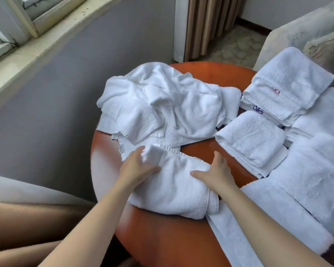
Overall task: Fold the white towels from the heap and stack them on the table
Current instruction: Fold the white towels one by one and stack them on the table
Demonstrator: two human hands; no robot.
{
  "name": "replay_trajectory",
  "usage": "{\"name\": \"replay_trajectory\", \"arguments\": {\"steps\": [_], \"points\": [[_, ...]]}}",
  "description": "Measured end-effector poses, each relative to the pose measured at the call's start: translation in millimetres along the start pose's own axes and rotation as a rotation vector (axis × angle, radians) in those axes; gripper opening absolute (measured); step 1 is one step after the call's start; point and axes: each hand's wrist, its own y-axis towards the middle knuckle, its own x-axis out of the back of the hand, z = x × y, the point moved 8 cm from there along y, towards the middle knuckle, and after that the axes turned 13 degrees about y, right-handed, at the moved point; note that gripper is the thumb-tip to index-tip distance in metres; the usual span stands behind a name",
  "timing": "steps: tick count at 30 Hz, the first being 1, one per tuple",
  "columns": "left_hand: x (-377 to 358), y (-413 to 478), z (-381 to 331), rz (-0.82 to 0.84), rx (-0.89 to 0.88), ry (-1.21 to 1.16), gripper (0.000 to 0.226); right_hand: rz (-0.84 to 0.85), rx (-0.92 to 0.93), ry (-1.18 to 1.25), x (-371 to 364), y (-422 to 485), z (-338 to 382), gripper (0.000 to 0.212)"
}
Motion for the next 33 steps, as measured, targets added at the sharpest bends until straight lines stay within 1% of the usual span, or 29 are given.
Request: {"name": "replay_trajectory", "arguments": {"steps": [1, 2, 3, 5, 6, 7, 8, 10, 11, 12, 14, 17, 18, 19, 20, 21, 22, 24, 25, 26, 28, 31, 33], "points": [[5, -2, 0, -0.091, 0.011, 0.092, 0.096, -0.009, 0.097, -0.122, 0, 1, 12, 0.106], [10, -9, 2, -0.196, 0.011, 0.115, 0.094, 0.017, 0.17, -0.209, -3, 1, 25, 0.101], [15, -20, 5, -0.303, 0.0, 0.088, 0.086, 0.058, 0.212, -0.262, -9, 5, 30, 0.096], [18, -52, 10, -0.502, -0.015, -0.002, 0.061, 0.127, 0.23, -0.324, -21, 10, 35, 0.09], [15, -67, 19, -0.553, 0.029, -0.059, 0.05, 0.155, 0.216, -0.338, -28, 14, 35, 0.088], [12, -81, 27, -0.554, 0.117, -0.133, 0.044, 0.176, 0.201, -0.338, -32, 16, 34, 0.086], [2, -88, 41, -0.498, 0.252, -0.226, 0.044, 0.197, 0.176, -0.327, -36, 18, 32, 0.084], [-28, -98, 67, -0.321, 0.525, -0.452, 0.05, 0.22, 0.143, -0.323, -41, 20, 27, 0.081], [-44, -99, 74, -0.236, 0.585, -0.592, 0.053, 0.227, 0.128, -0.336, -43, 21, 24, 0.082], [-56, -98, 76, -0.169, 0.598, -0.705, 0.054, 0.228, 0.113, -0.344, -42, 21, 23, 0.085], [-63, -96, 70, -0.112, 0.552, -0.787, 0.056, 0.215, 0.086, -0.353, -40, 22, 24, 0.092], [-60, -88, 49, -0.131, 0.425, -0.812, 0.056, 0.232, 0.017, -0.339, -38, 25, 22, 0.089], [-57, -85, 41, -0.148, 0.375, -0.826, 0.058, 0.27, -0.028, -0.276, -40, 24, 18, 0.087], [-52, -82, 33, -0.167, 0.326, -0.842, 0.058, 0.318, -0.077, -0.163, -44, 21, 13, 0.086], [-48, -79, 26, -0.182, 0.281, -0.846, 0.057, 0.368, -0.141, -0.024, -48, 17, 6, 0.086], [-46, -73, 23, -0.188, 0.234, -0.838, 0.055, 0.413, -0.207, 0.113, -52, 10, -1, 0.082], [-44, -68, 19, -0.186, 0.19, -0.815, 0.054, 0.449, -0.267, 0.229, -56, 1, -7, 0.071], [-39, -58, 9, -0.175, 0.102, -0.742, 0.058, 0.494, -0.362, 0.45, -61, -15, -14, 0.041], [-36, -55, 3, -0.173, 0.05, -0.705, 0.062, 0.499, -0.394, 0.578, -63, -22, -17, 0.031], [-31, -51, -8, -0.175, -0.016, -0.668, 0.064, 0.483, -0.415, 0.713, -63, -26, -20, 0.027], [-21, -44, -35, -0.172, -0.177, -0.577, 0.063, 0.421, -0.435, 1.001, -63, -34, -24, 0.025], [-12, -32, -90, -0.078, -0.416, -0.407, 0.055, 0.272, -0.452, 1.414, -61, -41, -31, 0.026], [-14, -26, -124, -0.043, -0.554, -0.236, 0.058, 0.17, -0.454, 1.566, -61, -41, -37, 0.027]]}}
